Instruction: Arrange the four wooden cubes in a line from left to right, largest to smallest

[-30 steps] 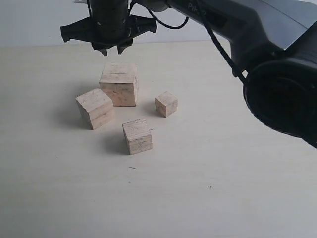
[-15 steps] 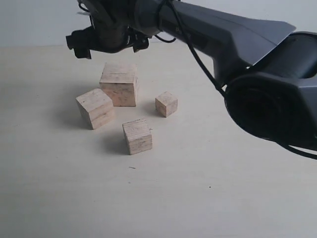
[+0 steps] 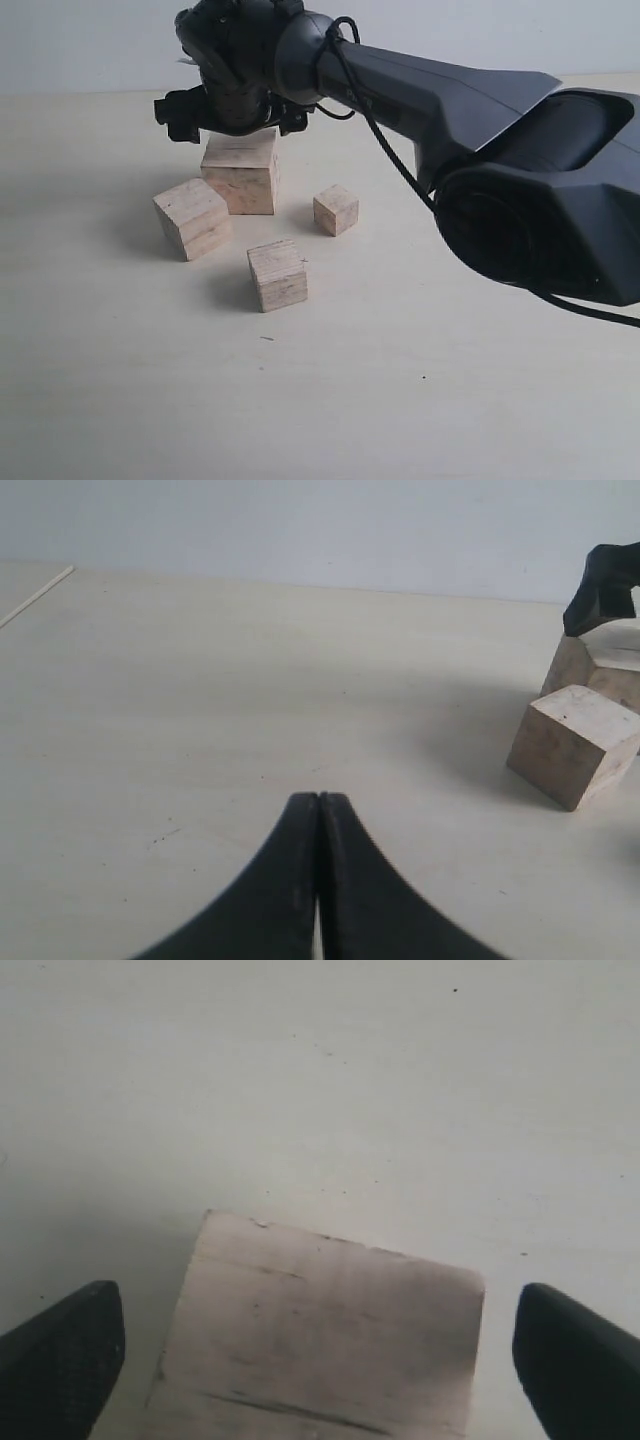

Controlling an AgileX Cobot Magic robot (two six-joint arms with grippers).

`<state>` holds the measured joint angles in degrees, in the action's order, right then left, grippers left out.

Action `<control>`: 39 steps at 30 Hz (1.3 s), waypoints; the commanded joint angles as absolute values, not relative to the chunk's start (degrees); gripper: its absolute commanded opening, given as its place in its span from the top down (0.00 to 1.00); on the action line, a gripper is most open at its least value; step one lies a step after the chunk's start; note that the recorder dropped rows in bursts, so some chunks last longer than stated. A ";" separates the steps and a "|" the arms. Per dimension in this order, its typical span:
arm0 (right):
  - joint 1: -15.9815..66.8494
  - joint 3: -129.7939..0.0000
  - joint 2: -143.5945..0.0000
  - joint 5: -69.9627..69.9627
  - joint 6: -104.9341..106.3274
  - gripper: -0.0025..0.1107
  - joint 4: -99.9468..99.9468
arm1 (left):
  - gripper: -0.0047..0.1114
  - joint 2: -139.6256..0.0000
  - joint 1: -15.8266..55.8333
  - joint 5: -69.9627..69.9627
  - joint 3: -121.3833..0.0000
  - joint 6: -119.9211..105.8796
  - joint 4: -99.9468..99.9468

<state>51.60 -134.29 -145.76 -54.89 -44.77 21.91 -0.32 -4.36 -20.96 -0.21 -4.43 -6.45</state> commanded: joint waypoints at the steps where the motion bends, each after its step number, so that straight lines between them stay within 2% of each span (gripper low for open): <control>1: 50.89 -134.19 -146.38 -54.51 -45.16 0.05 20.97 | 0.96 0.00 -4.01 -20.35 0.00 -4.21 -6.41; 6: 50.89 -134.19 -146.50 -54.96 -45.16 0.08 21.10 | 0.96 0.00 -4.01 -20.35 0.00 -4.21 -6.41; 9: 50.89 -134.19 -146.74 -55.95 -45.16 0.16 21.10 | 0.96 0.00 -4.01 -20.35 0.00 -4.21 -6.41; 12: 50.89 -134.19 -146.93 -56.59 -45.61 0.29 20.90 | 0.96 0.00 -4.01 -20.35 0.00 -4.21 -6.41; 15: 50.89 -134.19 -146.93 -56.59 -45.61 0.47 19.84 | 0.96 0.00 -4.01 -20.35 0.00 -4.21 -6.41; 20: 50.89 -134.19 -146.68 -56.86 -42.59 0.89 16.26 | 0.96 0.00 -4.01 -20.35 0.00 -4.21 -6.41; 22: 50.89 -134.19 -145.68 -57.12 -39.67 0.98 16.06 | 0.96 0.00 -4.01 -20.35 0.00 -4.21 -6.41; 32: 50.99 -134.19 -135.60 -49.02 -23.07 0.98 12.97 | 0.96 0.00 -4.01 -20.35 0.00 -4.21 -6.41; 35: 50.99 -134.19 -133.30 -45.64 -10.62 0.98 3.74 | 0.96 0.00 -4.01 -20.35 0.00 -4.21 -6.41; 39: 50.99 -134.19 -132.70 -45.94 16.72 0.98 -20.57 | 0.96 0.00 -4.01 -20.35 0.00 -4.21 -6.41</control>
<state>51.04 -133.90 -133.22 -46.75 -2.00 -4.25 -0.32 -4.36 -20.96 -0.21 -4.43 -6.45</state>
